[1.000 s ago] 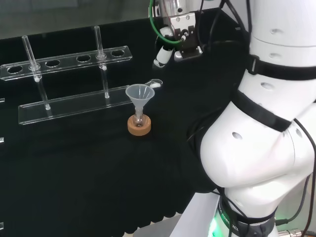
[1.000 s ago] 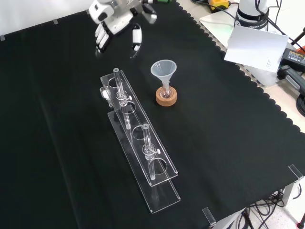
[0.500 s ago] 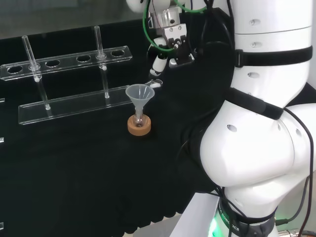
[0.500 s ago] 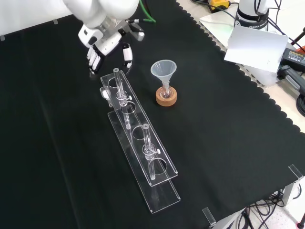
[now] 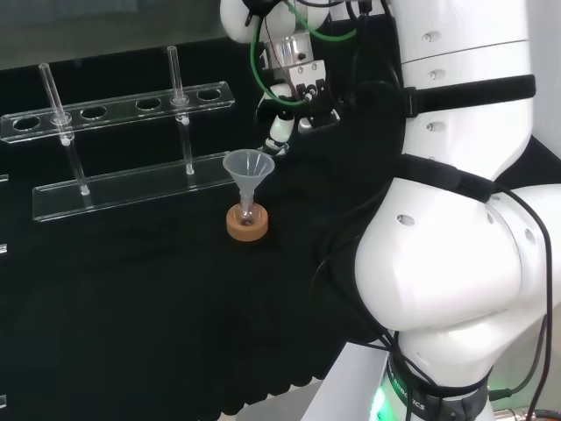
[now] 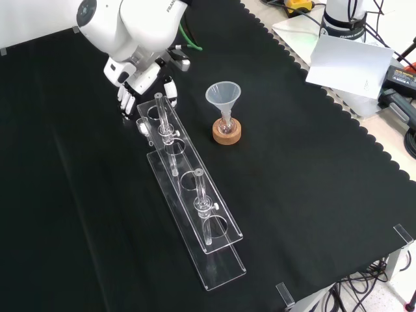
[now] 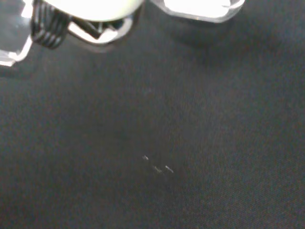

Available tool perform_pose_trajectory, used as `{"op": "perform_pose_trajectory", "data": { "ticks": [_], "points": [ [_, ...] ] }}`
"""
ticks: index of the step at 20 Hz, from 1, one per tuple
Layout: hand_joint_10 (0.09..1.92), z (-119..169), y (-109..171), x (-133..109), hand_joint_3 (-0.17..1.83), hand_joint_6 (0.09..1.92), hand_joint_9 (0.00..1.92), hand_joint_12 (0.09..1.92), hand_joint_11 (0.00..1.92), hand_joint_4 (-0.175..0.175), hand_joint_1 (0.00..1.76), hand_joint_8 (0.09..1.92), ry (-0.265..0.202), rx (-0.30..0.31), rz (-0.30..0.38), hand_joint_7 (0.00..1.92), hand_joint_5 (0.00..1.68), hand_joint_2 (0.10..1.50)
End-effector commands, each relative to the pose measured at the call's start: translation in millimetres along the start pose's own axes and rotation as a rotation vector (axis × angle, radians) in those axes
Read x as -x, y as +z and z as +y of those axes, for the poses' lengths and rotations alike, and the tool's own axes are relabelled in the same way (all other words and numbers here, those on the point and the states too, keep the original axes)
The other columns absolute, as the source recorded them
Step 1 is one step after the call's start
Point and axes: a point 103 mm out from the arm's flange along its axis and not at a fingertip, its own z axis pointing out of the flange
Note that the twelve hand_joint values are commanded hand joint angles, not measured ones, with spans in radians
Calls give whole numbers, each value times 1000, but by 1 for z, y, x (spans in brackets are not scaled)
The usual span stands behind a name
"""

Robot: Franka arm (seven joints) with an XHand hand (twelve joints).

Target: Pick up the weighing funnel.

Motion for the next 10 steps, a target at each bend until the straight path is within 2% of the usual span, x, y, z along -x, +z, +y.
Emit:
{"op": "perform_pose_trajectory", "data": {
  "ticks": [1,7,10],
  "points": [
    [586,12,13,2,648,87,604,1293,461,-44,981,705,-4,4,-10,350,553,559],
    [582,18,23,10,675,130,612,1285,469,-38,989,707,57,46,-14,370,644,552],
    [567,18,25,12,701,394,628,1281,478,-36,987,698,83,55,-15,394,634,543]
  ]
}}
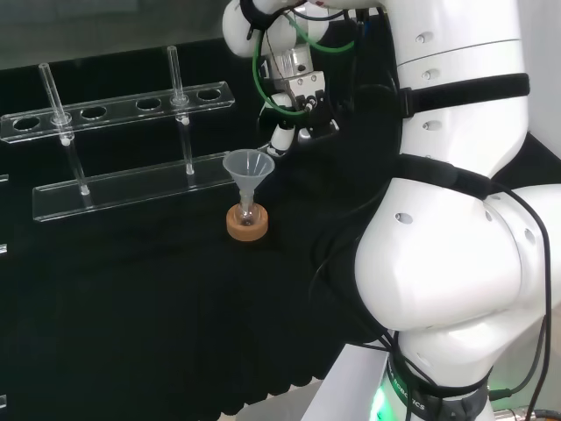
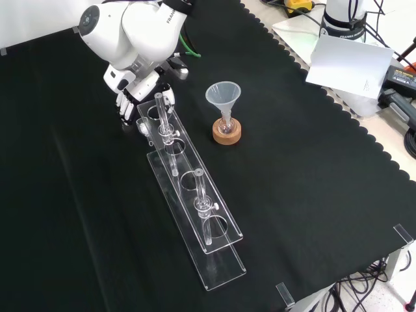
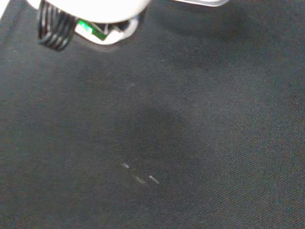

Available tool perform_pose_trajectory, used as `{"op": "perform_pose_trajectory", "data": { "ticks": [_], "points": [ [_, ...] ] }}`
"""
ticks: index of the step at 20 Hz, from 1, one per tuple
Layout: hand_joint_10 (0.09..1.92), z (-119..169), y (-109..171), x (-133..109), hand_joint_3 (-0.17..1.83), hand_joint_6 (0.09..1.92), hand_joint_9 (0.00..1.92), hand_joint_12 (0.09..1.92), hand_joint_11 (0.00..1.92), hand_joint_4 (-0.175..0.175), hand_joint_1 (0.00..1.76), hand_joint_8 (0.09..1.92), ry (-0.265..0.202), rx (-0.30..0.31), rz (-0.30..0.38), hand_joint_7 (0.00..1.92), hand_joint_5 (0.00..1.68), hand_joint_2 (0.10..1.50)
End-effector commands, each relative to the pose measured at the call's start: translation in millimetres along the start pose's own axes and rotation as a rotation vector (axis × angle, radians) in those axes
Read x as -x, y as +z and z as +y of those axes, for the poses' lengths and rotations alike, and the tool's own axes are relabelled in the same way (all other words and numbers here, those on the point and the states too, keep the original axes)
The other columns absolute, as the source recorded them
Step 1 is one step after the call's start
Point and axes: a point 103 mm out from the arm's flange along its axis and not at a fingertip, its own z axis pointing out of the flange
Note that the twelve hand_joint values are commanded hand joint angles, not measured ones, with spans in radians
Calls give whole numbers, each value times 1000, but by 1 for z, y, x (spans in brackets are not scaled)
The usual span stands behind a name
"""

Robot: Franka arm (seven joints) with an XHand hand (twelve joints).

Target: Pick up the weighing funnel.

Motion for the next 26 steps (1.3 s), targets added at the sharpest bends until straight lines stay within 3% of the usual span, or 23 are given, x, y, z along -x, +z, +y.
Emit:
{"op": "perform_pose_trajectory", "data": {
  "ticks": [1,3,7,12,26],
  "points": [
    [567,1,9,7,705,499,633,1279,481,-36,986,700,60,21,-3,401,618,543],
    [568,2,11,7,713,648,642,1283,482,-35,982,706,66,13,-3,409,615,543],
    [571,5,13,8,720,777,650,1281,487,-33,975,712,77,25,1,415,667,545],
    [575,10,15,6,723,823,659,1282,497,-31,968,719,91,51,6,431,709,547],
    [583,17,18,7,725,883,694,1276,516,-30,962,730,126,54,-1,467,793,549]
  ]
}}
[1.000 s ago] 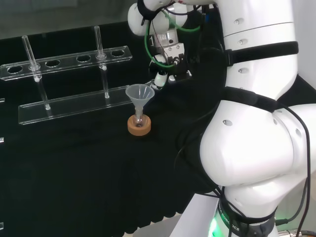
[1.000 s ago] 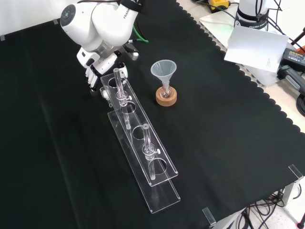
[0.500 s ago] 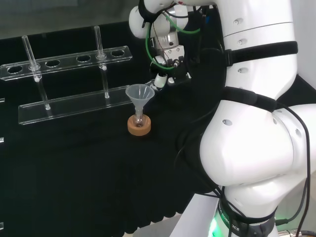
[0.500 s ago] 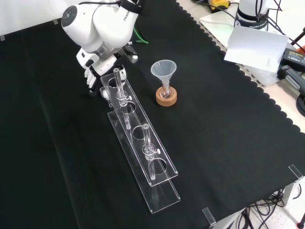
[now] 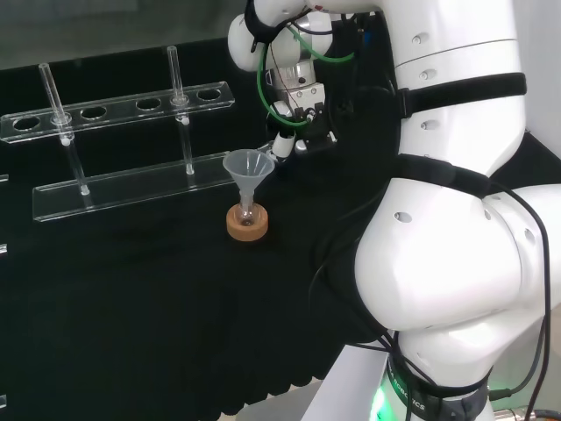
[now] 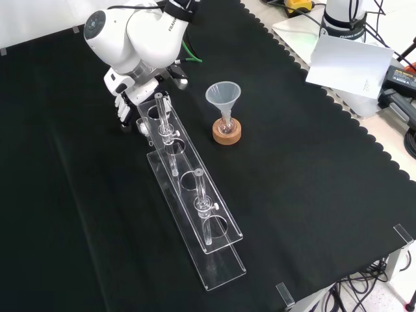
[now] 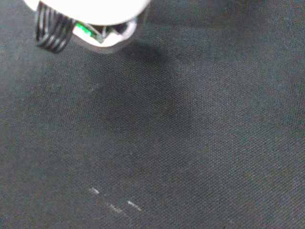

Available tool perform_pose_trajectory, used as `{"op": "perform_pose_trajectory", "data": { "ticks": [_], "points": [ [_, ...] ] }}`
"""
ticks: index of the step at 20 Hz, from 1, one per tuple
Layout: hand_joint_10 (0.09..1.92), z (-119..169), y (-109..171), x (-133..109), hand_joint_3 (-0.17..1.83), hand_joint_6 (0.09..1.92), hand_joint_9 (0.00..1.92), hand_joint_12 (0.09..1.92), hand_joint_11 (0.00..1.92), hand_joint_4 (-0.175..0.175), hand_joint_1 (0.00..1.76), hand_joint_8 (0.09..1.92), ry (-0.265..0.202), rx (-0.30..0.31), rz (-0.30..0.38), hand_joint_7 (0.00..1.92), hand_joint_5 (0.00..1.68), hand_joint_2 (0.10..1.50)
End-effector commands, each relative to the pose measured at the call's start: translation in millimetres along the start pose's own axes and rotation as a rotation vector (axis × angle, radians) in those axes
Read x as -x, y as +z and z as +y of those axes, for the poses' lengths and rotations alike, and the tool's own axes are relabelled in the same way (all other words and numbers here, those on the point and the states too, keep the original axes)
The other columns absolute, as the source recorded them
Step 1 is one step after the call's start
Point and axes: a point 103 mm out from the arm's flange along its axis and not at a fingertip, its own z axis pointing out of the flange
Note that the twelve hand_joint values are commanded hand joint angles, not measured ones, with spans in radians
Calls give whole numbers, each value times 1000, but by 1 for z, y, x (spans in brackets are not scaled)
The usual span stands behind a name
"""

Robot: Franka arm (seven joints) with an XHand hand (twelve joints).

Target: Pick up the weighing funnel.

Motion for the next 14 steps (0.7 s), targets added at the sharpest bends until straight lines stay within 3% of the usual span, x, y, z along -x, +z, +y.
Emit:
{"op": "perform_pose_trajectory", "data": {
  "ticks": [1,14],
  "points": [
    [582,2,0,2,724,885,694,1276,518,-29,961,730,9,-2,-6,468,796,549],
    [579,6,2,-1,715,913,700,1270,527,-22,957,731,-8,-14,-10,471,862,558]
  ]
}}
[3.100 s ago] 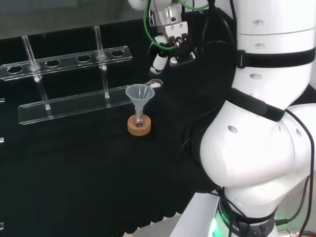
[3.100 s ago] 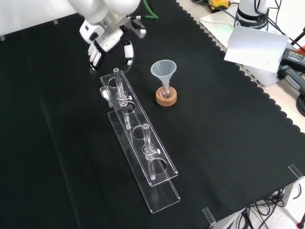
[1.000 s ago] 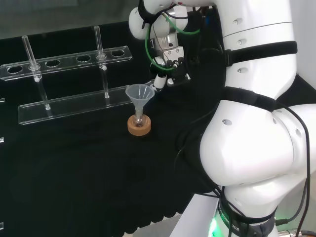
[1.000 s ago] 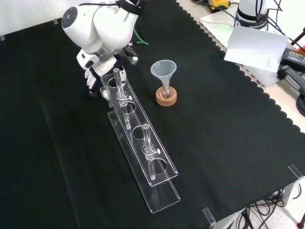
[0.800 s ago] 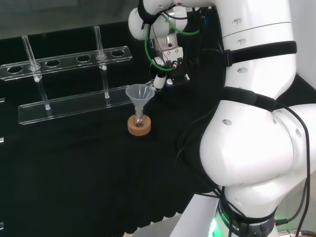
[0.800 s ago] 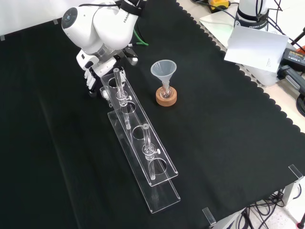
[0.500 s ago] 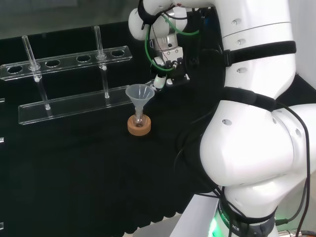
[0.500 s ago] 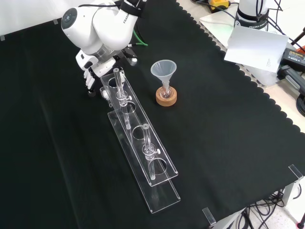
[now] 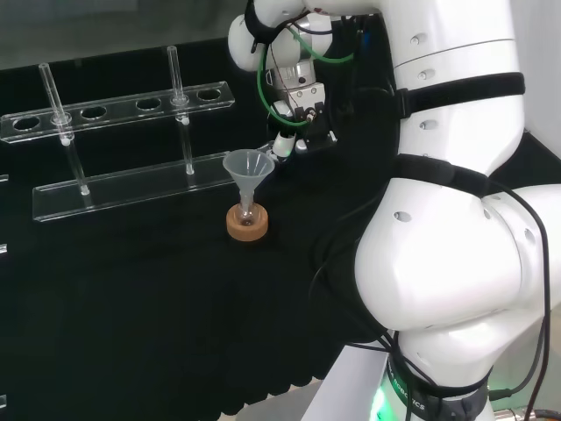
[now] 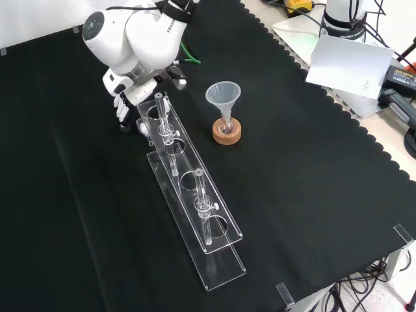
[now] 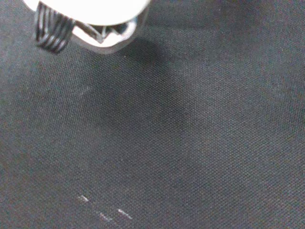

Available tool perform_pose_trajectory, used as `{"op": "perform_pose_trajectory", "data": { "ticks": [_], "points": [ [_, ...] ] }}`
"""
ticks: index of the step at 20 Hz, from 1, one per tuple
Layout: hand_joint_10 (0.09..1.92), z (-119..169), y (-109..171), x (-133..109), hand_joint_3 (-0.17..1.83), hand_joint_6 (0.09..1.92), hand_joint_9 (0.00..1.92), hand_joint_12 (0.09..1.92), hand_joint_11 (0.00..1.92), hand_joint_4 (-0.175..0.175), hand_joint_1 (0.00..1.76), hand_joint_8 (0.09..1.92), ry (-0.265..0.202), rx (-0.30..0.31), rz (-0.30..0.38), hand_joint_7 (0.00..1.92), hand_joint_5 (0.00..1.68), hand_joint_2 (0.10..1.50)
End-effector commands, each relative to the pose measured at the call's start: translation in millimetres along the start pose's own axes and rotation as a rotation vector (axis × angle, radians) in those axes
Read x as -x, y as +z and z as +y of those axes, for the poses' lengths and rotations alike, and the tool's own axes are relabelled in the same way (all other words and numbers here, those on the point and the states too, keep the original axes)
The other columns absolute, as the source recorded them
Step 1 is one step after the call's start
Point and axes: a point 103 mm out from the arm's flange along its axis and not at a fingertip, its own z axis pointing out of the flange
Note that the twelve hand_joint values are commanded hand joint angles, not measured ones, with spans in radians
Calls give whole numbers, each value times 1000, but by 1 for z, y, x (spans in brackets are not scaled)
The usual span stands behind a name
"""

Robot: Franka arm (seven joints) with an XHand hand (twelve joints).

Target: Pick up the weighing funnel.

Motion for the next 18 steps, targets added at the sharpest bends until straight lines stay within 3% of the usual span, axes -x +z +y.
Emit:
{"op": "perform_pose_trajectory", "data": {
  "ticks": [1,8,10,11,13,18],
  "points": [
    [579,3,2,-4,715,914,701,1270,527,-22,957,731,-7,-9,-11,471,865,559],
    [578,3,4,-7,712,942,703,1269,530,-20,955,732,0,-13,-23,476,954,565],
    [580,3,5,-5,604,897,704,1270,531,107,1031,736,5,-14,-25,477,1068,696],
    [580,3,5,-4,565,877,704,1269,532,141,1052,736,7,-13,-23,477,1099,735],
    [580,-3,-5,2,530,859,706,1268,533,168,1069,736,7,-14,-16,478,1125,768],
    [579,-4,-4,10,524,849,711,1265,540,175,1076,735,-9,4,16,482,1136,773]
  ]
}}
